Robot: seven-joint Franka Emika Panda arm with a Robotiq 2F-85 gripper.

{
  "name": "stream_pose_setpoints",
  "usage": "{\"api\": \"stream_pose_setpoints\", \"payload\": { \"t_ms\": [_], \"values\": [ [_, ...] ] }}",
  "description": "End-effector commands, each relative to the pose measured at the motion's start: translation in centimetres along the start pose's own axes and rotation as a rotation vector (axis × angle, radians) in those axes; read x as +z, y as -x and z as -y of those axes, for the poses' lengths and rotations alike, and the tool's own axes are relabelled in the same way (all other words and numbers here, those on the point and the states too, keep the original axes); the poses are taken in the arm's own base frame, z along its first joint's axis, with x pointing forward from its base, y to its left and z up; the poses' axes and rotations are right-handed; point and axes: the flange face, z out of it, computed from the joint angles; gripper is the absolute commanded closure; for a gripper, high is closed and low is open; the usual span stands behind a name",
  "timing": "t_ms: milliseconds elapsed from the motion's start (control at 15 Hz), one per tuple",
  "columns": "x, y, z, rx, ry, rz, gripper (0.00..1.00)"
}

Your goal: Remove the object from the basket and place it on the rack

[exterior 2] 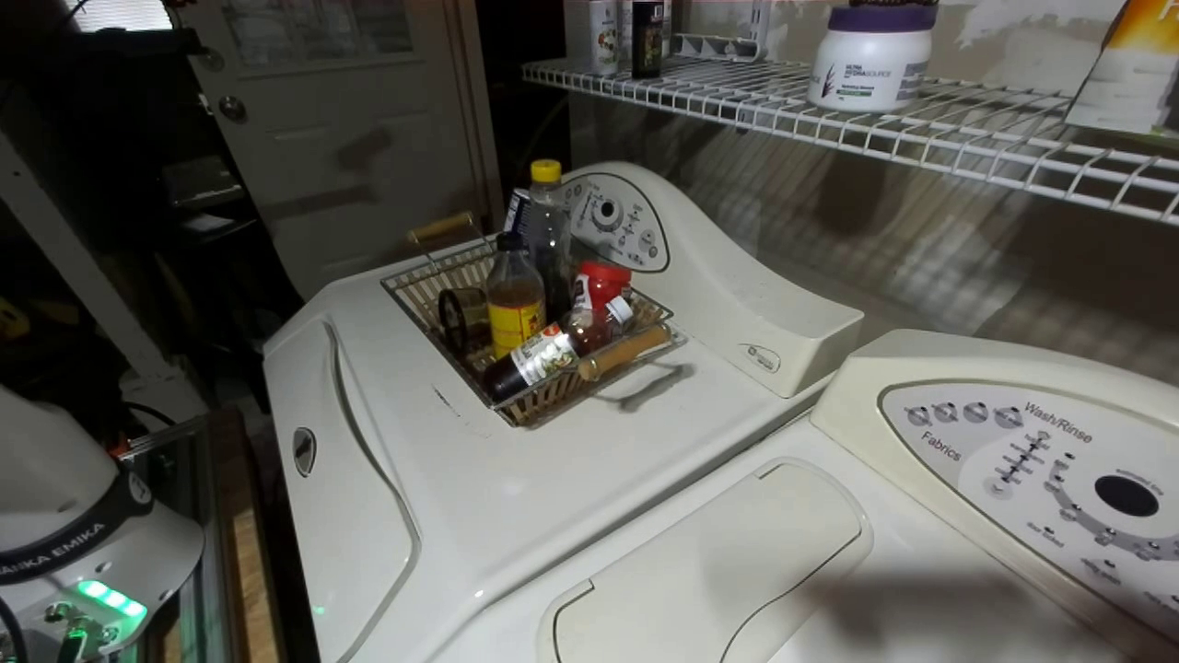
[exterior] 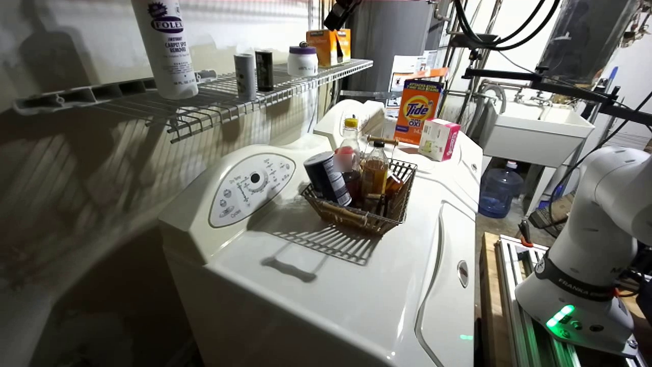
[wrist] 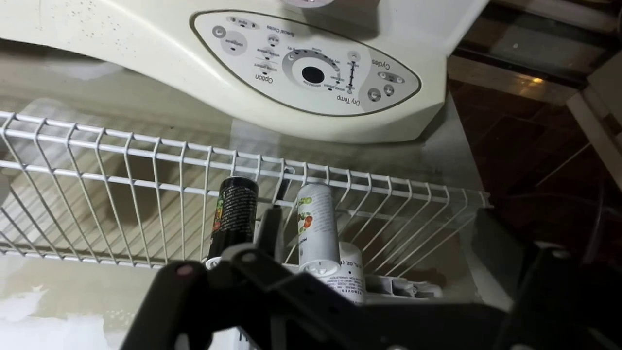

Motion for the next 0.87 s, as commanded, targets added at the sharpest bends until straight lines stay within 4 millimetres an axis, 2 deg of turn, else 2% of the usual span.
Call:
{"api": "stream_pose_setpoints", "payload": {
  "t_ms": [0,267,333,800],
  "values": [
    [-0.3,2.0,0.6,0.018,0.008,-0.039,0.00],
    [0.5,3.0,0.7,0.029,0.002,-0.052,0.00],
    [0.5,1.9,0.4,0.012,0.010,-0.030,0.00],
    [1.0,2.4,0.5,0.012,0.009,-0.033,0.00]
  ]
}}
